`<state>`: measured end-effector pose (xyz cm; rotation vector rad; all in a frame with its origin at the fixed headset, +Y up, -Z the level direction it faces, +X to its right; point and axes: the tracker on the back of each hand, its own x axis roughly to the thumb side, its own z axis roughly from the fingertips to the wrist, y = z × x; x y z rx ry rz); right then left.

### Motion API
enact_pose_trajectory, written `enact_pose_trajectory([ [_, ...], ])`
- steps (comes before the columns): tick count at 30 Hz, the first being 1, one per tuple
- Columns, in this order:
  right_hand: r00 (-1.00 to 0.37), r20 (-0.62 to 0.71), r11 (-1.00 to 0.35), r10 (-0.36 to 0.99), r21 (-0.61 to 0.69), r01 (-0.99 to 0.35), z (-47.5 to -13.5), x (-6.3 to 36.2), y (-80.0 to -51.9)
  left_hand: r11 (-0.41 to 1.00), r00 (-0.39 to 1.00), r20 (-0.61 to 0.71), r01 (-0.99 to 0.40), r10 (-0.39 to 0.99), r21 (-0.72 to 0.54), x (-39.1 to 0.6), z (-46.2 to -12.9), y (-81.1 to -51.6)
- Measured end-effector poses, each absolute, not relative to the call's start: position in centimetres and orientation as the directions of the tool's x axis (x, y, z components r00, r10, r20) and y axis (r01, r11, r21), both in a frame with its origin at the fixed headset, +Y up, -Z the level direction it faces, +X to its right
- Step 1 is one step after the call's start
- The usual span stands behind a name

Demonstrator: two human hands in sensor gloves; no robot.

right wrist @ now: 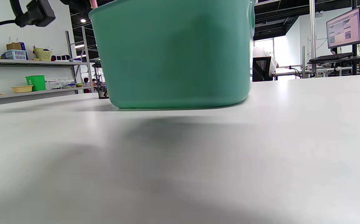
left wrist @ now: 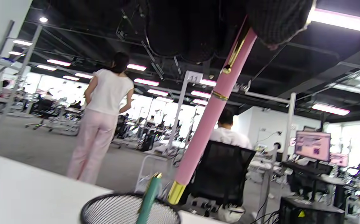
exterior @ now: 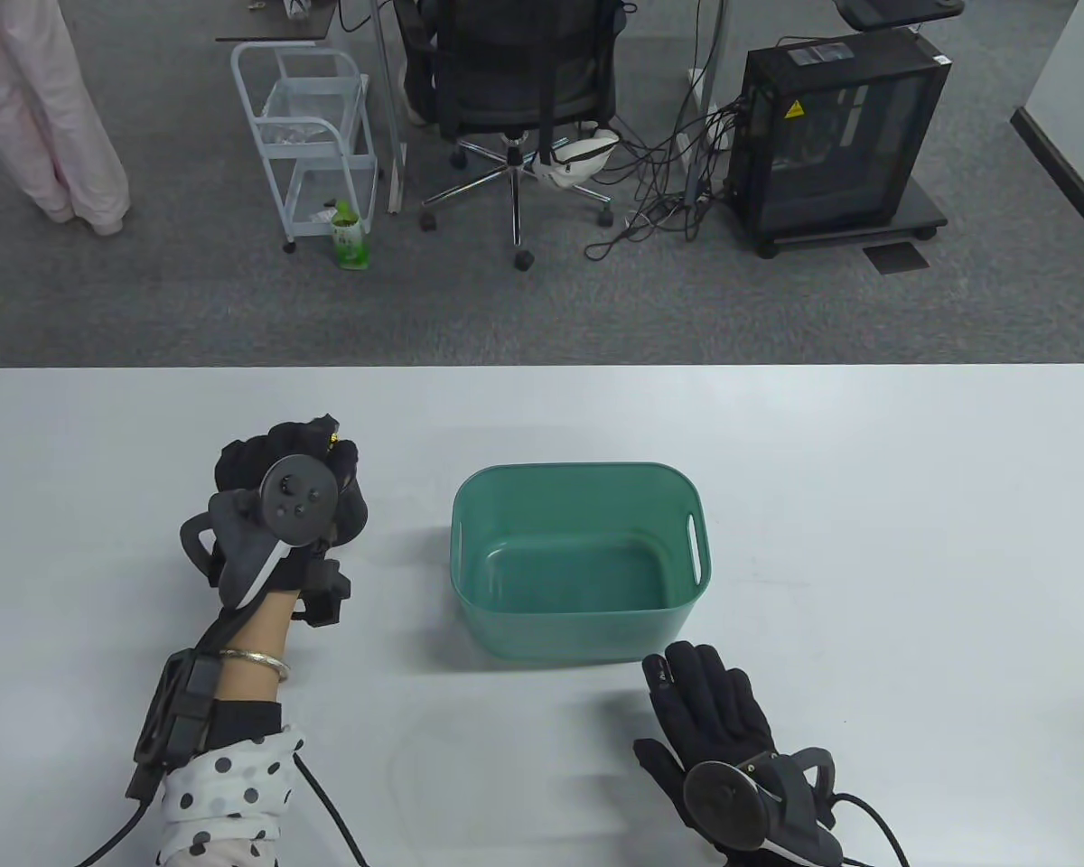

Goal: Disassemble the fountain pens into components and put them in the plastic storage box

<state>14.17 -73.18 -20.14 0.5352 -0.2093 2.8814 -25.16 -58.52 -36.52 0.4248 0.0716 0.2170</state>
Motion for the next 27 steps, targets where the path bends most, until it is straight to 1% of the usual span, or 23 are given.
enact_pose_trajectory([
  [8,-0.913,0.37,-0.969,0.174,-0.102,-0.226,-20.1,14.1,-73.2,0.799,0.963,0.192,-0.267,0.192,0.539,-22.2,-32.1,-55.9],
  [10,-0.913,0.369,-0.969,0.171,-0.105,-0.224,-20.0,14.1,-73.2,0.774,0.952,0.244,-0.296,0.187,0.56,-21.3,-30.9,-55.5],
  [13,-0.914,0.37,-0.969,0.17,-0.106,-0.223,-20.0,14.1,-73.2,0.725,0.918,0.336,-0.376,0.209,0.577,-19.9,-29.0,-55.1],
  [16,-0.913,0.37,-0.969,0.171,-0.106,-0.224,-20.0,14.1,-73.2,0.666,0.866,0.434,-0.478,0.249,0.572,-18.7,-27.4,-55.4],
  [19,-0.913,0.369,-0.968,0.173,-0.106,-0.226,-20.0,14.1,-73.2,0.618,0.803,0.513,-0.575,0.301,0.536,-17.4,-26.0,-56.3],
  [23,-0.913,0.369,-0.968,0.173,-0.108,-0.227,-19.9,14.1,-73.2,0.568,0.725,0.58,-0.671,0.371,0.476,-16.3,-24.8,-57.7],
  [27,-0.912,0.371,-0.967,0.174,-0.108,-0.229,-19.9,14.1,-73.2,0.544,0.677,0.614,-0.719,0.407,0.432,-15.7,-24.2,-58.8],
])
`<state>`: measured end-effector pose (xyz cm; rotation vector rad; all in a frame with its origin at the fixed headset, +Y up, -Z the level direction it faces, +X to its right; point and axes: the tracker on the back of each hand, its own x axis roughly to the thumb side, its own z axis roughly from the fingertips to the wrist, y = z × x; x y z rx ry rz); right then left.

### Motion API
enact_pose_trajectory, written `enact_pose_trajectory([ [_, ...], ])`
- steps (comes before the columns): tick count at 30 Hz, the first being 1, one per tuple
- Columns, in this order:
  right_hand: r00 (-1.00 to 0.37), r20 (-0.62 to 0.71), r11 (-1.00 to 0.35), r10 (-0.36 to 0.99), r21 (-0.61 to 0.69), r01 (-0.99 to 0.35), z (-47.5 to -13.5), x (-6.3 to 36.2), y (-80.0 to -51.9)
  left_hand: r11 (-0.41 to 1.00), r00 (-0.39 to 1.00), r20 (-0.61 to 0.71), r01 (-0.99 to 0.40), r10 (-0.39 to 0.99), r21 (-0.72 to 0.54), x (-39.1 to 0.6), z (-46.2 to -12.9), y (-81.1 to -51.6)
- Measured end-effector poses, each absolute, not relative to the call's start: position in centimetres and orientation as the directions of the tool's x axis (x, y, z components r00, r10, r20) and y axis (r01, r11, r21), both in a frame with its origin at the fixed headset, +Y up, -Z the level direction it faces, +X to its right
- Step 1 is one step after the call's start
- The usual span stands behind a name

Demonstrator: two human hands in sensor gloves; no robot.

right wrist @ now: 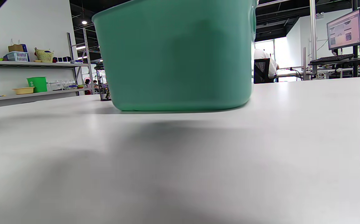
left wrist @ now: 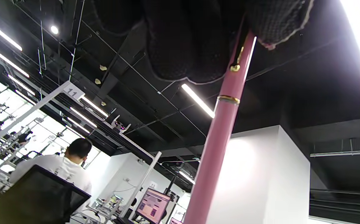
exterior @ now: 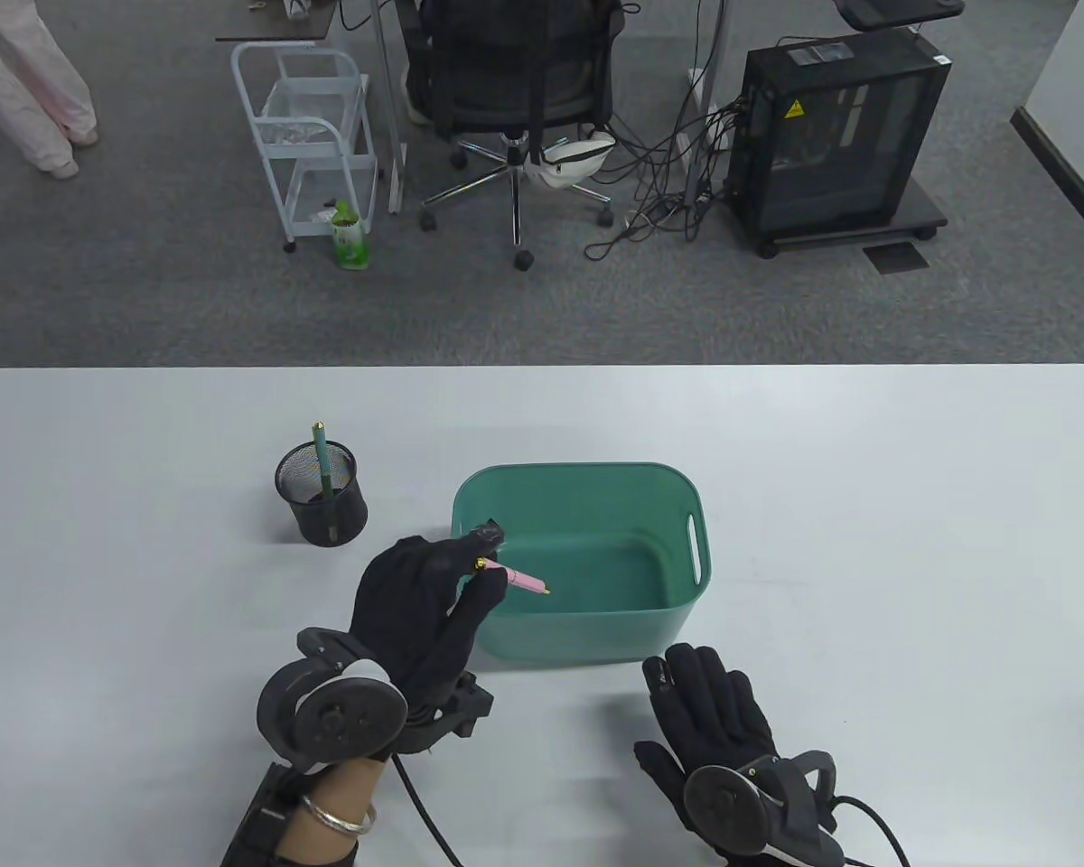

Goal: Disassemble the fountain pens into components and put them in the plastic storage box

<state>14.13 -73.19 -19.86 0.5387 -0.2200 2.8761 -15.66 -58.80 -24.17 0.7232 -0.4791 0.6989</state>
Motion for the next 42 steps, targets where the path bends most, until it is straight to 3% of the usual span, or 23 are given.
enact_pose_trajectory([
  [10,-0.889,0.413,-0.942,0.195,-0.175,-0.287,-19.2,14.1,-72.4,0.538,0.624,0.665,-0.755,0.411,0.376,-14.9,-23.7,-59.9],
  [16,-0.856,0.483,-0.872,0.185,-0.32,-0.369,-18.7,13.2,-68.7,0.527,0.583,0.696,-0.781,0.419,0.336,-14.3,-23.4,-59.9],
  [26,-0.765,0.557,-0.77,0.323,-0.316,-0.555,-21.4,9.7,-63.7,0.488,0.519,0.73,-0.824,0.445,0.288,-14.0,-23.1,-59.9],
  [33,-0.722,0.565,-0.756,0.4,-0.242,-0.608,-22.8,7.9,-64.0,0.472,0.495,0.736,-0.84,0.461,0.269,-14.1,-23.2,-60.0],
  [42,-0.728,0.596,-0.736,0.338,-0.315,-0.599,-22.6,8.3,-64.5,0.449,0.45,0.741,-0.865,0.498,0.223,-14.3,-23.6,-60.1],
])
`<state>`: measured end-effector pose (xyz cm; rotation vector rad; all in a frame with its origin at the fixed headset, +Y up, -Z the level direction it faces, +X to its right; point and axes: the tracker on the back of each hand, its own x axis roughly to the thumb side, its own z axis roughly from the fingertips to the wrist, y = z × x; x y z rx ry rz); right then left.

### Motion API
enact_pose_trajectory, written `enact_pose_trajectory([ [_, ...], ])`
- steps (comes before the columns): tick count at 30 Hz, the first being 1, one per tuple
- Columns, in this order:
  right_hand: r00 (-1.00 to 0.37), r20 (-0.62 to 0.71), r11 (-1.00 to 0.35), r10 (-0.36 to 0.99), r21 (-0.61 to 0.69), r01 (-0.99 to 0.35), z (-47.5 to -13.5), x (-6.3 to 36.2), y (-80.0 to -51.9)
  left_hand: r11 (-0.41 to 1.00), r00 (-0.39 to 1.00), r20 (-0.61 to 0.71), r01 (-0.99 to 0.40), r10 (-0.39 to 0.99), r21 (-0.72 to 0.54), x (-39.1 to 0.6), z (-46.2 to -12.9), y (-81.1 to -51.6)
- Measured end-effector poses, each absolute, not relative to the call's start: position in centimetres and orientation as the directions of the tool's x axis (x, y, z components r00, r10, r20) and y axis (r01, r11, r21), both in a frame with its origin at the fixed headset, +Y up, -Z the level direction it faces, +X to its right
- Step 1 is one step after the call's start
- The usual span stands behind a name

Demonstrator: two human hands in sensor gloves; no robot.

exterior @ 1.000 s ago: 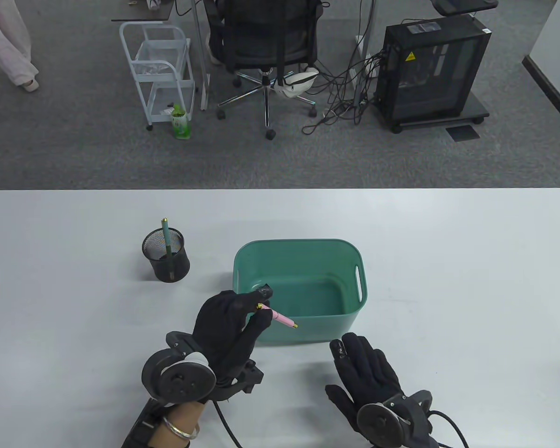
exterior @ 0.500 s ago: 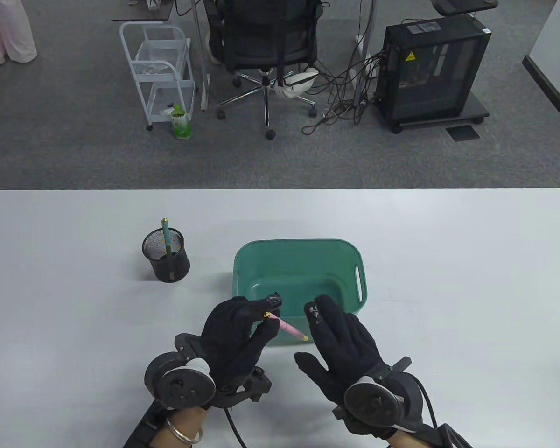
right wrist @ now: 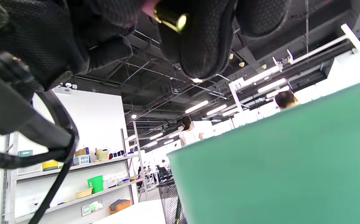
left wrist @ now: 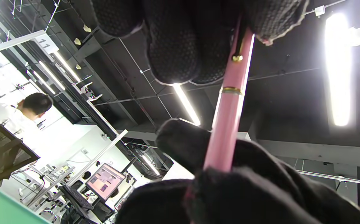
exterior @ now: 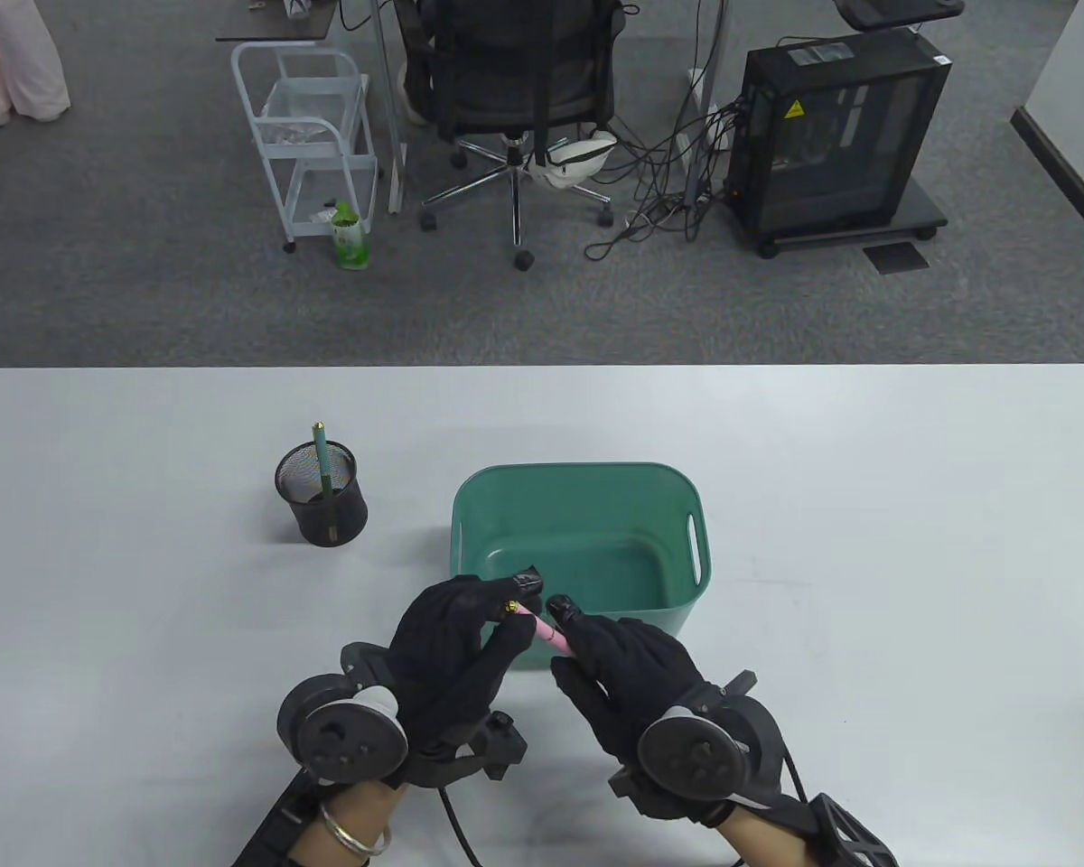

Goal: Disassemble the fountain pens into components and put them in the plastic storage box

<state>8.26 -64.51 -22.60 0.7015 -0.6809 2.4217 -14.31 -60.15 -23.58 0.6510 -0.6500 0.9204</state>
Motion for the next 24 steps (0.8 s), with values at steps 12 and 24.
enact_pose_trajectory([
  [12,-0.74,0.599,-0.699,0.306,-0.386,-0.602,-22.3,10.2,-63.7,0.437,0.376,0.756,-0.89,0.536,0.132,-14.4,-24.0,-60.3],
  [24,-0.838,0.525,-0.752,0.147,-0.491,-0.44,-22.7,11.7,-62.6,0.711,0.742,0.666,-0.509,0.077,0.485,-12.9,-22.5,-59.7],
])
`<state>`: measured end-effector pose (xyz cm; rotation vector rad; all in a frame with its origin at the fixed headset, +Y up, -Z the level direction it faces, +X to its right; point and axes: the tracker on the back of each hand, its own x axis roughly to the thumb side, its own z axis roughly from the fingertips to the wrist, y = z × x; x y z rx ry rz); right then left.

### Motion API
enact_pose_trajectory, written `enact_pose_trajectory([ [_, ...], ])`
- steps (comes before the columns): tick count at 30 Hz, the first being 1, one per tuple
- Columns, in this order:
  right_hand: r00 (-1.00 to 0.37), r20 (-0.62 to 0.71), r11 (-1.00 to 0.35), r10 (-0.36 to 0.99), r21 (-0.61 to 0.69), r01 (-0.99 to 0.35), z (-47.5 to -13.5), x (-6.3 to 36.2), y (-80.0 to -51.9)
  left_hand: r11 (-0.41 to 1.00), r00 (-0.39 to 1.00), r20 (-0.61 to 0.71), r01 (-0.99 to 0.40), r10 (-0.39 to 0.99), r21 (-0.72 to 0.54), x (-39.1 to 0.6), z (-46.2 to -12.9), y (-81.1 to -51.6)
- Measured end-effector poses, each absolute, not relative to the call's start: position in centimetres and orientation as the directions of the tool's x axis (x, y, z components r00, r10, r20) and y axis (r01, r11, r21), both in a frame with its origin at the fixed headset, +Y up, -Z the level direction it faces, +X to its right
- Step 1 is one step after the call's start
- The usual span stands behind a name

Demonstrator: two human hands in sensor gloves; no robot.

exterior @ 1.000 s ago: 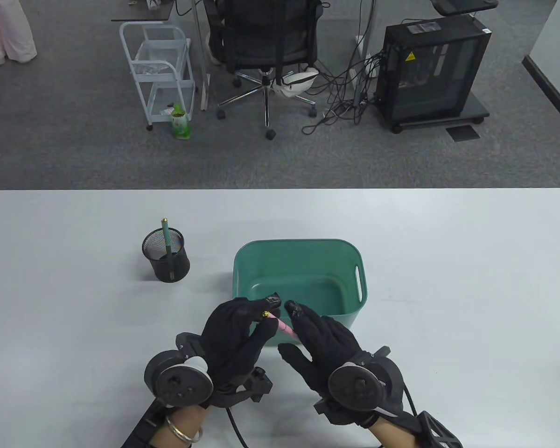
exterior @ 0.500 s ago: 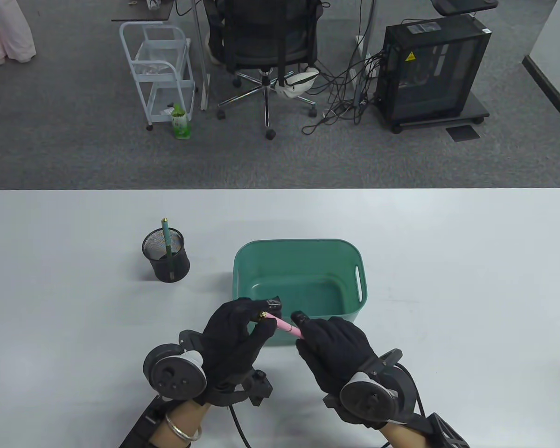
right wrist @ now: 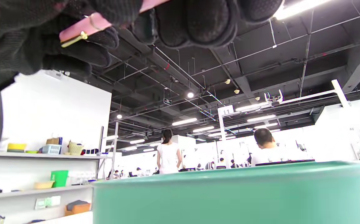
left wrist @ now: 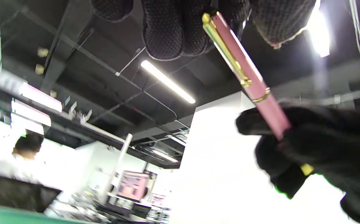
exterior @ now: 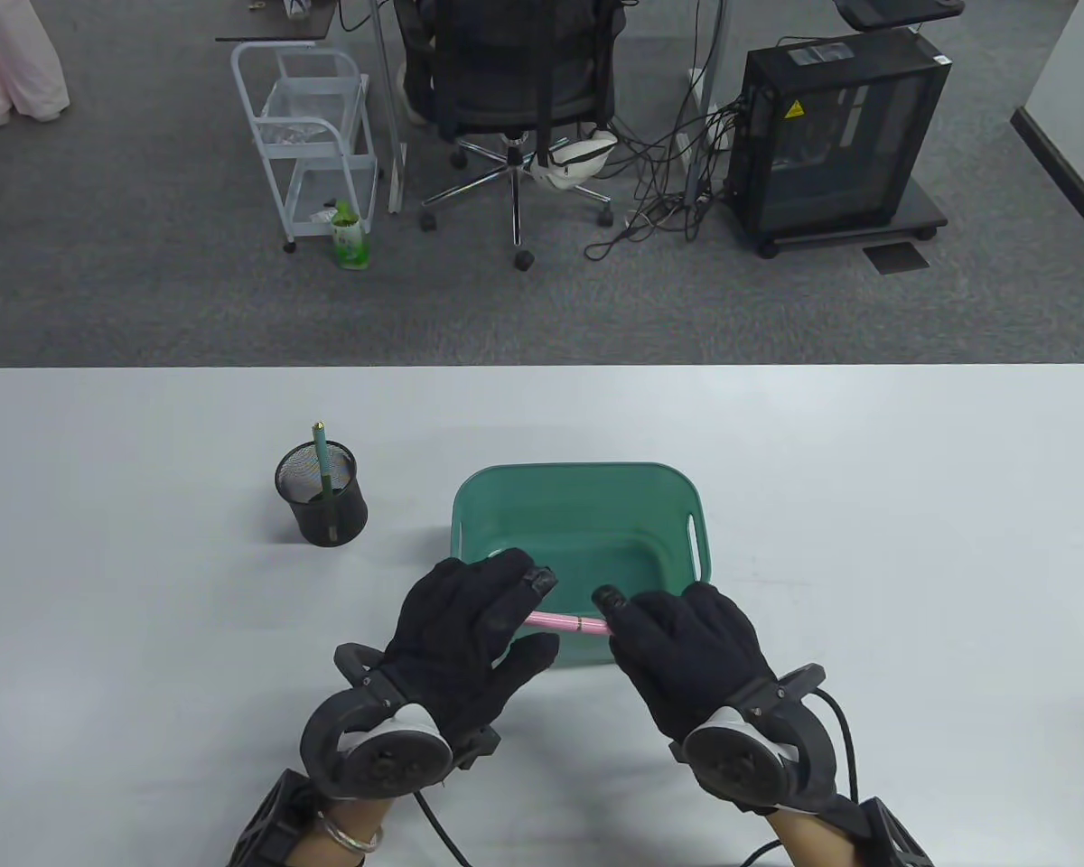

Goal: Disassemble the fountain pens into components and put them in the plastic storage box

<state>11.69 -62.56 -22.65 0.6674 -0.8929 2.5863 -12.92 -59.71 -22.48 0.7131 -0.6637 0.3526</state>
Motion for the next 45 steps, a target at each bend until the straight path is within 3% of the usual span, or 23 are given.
enact_pose_trajectory([
  [3,-0.843,0.522,-0.758,0.128,-0.497,-0.423,-22.6,11.6,-62.5,0.758,0.786,0.614,-0.361,-0.066,0.543,-12.4,-22.5,-60.0],
  [14,-0.85,0.519,-0.755,0.088,-0.522,-0.397,-22.2,11.9,-61.8,0.819,0.761,0.641,-0.304,-0.1,0.488,-11.8,-22.7,-60.3],
  [33,-0.838,0.54,-0.74,0.077,-0.533,-0.411,-21.7,12.1,-61.4,0.794,0.693,0.709,-0.354,-0.132,0.494,-11.5,-22.1,-60.4],
  [45,-0.743,0.647,-0.763,0.17,-0.391,-0.515,-22.3,13.3,-60.7,0.804,0.638,0.76,-0.386,-0.121,0.452,-11.5,-21.8,-60.0],
])
